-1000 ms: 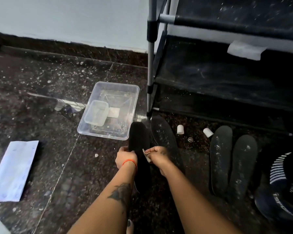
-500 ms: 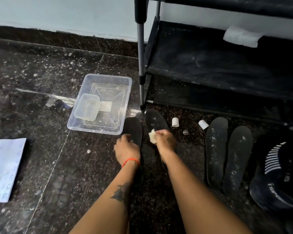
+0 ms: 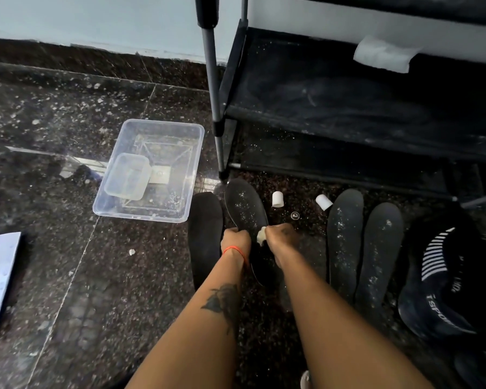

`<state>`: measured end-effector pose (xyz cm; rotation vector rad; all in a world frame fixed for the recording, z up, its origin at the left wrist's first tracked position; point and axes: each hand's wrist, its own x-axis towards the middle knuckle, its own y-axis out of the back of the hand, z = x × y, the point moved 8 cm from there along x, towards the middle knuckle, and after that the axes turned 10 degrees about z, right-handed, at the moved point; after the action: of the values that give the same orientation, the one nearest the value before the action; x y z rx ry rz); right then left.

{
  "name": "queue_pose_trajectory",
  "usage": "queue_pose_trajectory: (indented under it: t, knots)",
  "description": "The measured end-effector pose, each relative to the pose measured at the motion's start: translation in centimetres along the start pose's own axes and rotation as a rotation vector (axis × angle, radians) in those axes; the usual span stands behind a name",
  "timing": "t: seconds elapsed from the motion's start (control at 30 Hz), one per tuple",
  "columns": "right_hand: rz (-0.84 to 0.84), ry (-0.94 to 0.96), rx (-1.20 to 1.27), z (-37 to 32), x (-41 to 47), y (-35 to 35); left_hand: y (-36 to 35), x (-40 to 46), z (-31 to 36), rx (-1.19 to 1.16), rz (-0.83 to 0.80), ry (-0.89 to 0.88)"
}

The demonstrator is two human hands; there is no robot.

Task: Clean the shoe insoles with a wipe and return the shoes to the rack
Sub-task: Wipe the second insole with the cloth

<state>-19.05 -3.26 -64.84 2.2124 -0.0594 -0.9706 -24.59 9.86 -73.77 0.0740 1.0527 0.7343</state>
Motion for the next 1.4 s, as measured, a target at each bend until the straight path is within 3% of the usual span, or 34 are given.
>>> queue_pose_trajectory:
  t: [0.2,0.53,0.7,0.9,1.07,1.17,1.27,1.4]
  knots:
    - [0.062,0.020,-0.033,-1.1,-3.0,4.5,3.5,-7.2,3.7,-0.088,-0.079,-0.046]
    - [-0.074,0.198,0.038,-7.9,-13.5,14.8,11.4,-21.8,12.4,-0.356,-0.158,-0.129]
    - [-0.213,0.198,0.186,-9.3,-19.9,21.0,13.9,-30.7,15.4,-0.423,-0.384,-0.209]
    - [-0.380,0.199,0.240,-7.6,-25.5,24.1,14.4,-34.6,15.4,-0.792,-0.603,-0.068]
    - [-0.477,0.231,0.209,-7.3,-27.3,23.8,13.2,-36.5,15.5,-0.900,-0.803,0.043]
    - [-0.455,0.283,0.152,-8.2,-26.9,24.7,12.9,-36.4,16.4,-0.928,-0.859,0.027]
    - [-0.311,0.395,0.131,-9.1,-25.5,26.6,12.7,-35.8,17.0,-0.922,-0.845,0.008]
    - [-0.087,0.570,0.454,-11.1,-24.3,29.0,12.0,-35.5,16.8,-0.830,-0.810,0.024]
